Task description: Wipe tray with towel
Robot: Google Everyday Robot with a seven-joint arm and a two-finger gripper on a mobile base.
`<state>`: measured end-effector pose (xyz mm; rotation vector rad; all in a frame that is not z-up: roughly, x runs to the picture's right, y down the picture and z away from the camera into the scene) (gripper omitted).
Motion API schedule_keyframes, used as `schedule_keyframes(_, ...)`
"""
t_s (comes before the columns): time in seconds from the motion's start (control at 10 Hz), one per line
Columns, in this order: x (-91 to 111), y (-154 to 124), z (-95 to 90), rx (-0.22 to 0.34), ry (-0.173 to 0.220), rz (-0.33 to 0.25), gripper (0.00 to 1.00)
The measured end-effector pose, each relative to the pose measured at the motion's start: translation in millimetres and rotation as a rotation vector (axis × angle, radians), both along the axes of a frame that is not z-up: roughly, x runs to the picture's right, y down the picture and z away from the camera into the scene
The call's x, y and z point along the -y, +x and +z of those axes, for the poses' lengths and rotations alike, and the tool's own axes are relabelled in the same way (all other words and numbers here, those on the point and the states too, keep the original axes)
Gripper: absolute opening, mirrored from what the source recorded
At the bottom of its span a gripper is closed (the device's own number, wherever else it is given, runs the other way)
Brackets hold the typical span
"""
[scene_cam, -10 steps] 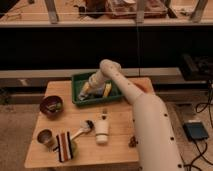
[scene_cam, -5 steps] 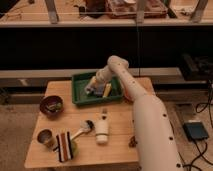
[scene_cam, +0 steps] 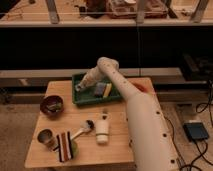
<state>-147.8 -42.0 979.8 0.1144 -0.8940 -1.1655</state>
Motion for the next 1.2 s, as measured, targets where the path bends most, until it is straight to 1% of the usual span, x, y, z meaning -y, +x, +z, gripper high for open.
schedule_keyframes(0.1,-7,-8,-5.1,0.043,0.006,-0.031,0.0)
schedule_keyframes(0.3,-19,-10,-12.1,0.092,0.008,-0.075,0.0)
schedule_keyframes(0.5,-30,8,-18.7,0.108,0.007,-0.104,0.0)
schedule_keyframes(0.6,-34,22,-21.0,0.108,0.008,-0.112,0.0)
schedule_keyframes(0.8,-36,59,-23.1,0.089,0.014,-0.121,0.0)
schedule_keyframes(0.9,-36,70,-21.8,0.074,0.018,-0.121,0.0)
schedule_keyframes(1.0,-31,82,-16.9,0.046,0.023,-0.106,0.0)
schedule_keyframes(1.2,-17,85,-4.4,0.003,0.03,-0.064,0.0)
